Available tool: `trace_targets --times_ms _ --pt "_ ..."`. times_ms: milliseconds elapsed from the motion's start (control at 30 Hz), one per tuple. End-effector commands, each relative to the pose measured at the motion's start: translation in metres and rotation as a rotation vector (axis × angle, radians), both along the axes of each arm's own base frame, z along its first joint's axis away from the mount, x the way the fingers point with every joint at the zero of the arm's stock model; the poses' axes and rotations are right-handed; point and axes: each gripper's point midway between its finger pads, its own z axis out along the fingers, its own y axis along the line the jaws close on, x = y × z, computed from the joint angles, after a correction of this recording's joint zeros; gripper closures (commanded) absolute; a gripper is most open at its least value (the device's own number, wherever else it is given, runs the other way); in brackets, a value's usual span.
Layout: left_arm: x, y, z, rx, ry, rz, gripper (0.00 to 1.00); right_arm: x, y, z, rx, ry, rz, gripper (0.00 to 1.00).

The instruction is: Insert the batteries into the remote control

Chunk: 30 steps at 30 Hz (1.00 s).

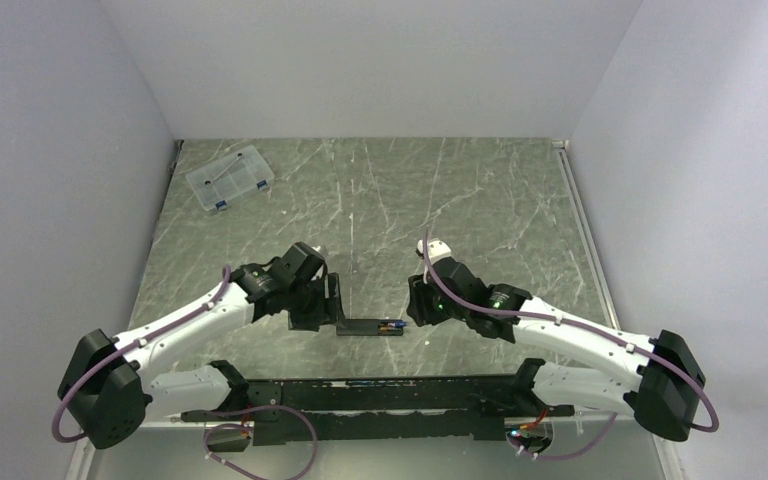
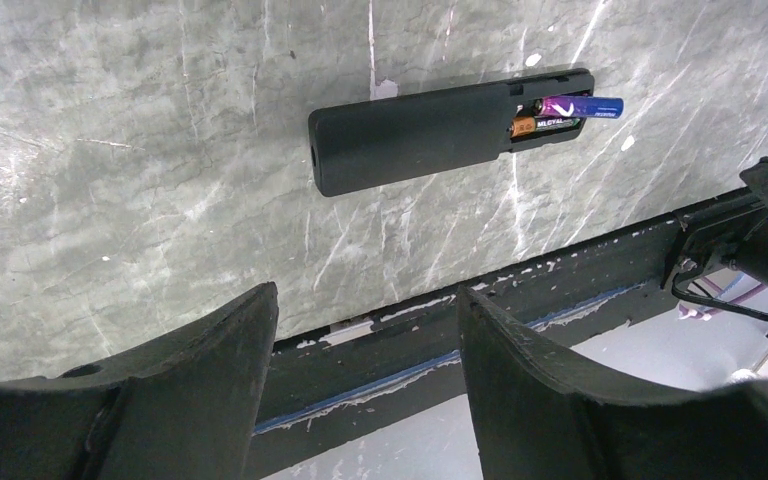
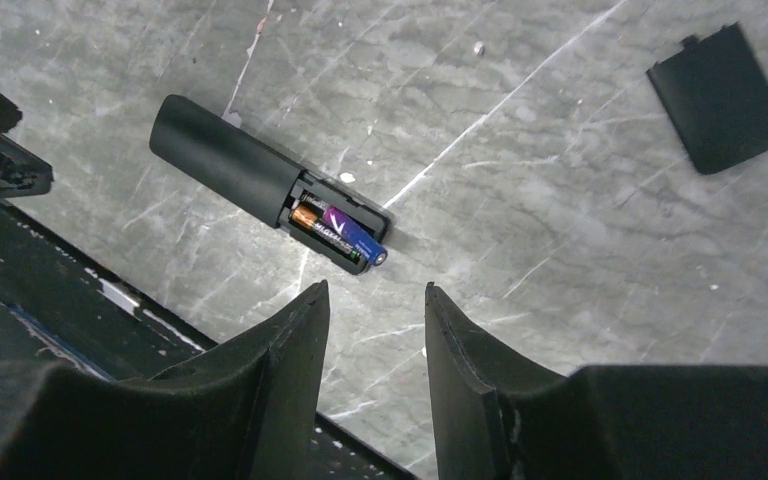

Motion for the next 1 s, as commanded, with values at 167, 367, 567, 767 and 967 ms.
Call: trace_targets --times_ms 167,367,567,767,967 --pt "0.003 -0.012 -0.022 -0.029 0.029 -0.028 0.29 -0.007 0.021 -0.017 0.074 0.159 -0.056 0.58" --pt "0.006 -0.017 -0.036 -0.025 0.053 -0.025 0.30 -0.007 0.025 -0.029 0.094 0.210 -0.084 0.59" --pt "0.013 -0.019 -0.048 -0.019 0.059 -0.027 0.32 -0.004 0.021 -0.038 0.097 0.244 -0.112 0.59" --pt "0.017 -0.024 -0.057 -0.035 0.083 -0.039 0.41 -0.004 0.021 -0.040 0.097 0.254 -0.111 0.60" --pt "0.019 -0.026 -0.064 -0.031 0.095 -0.051 0.47 -0.005 0.020 -0.044 0.096 0.268 -0.112 0.61"
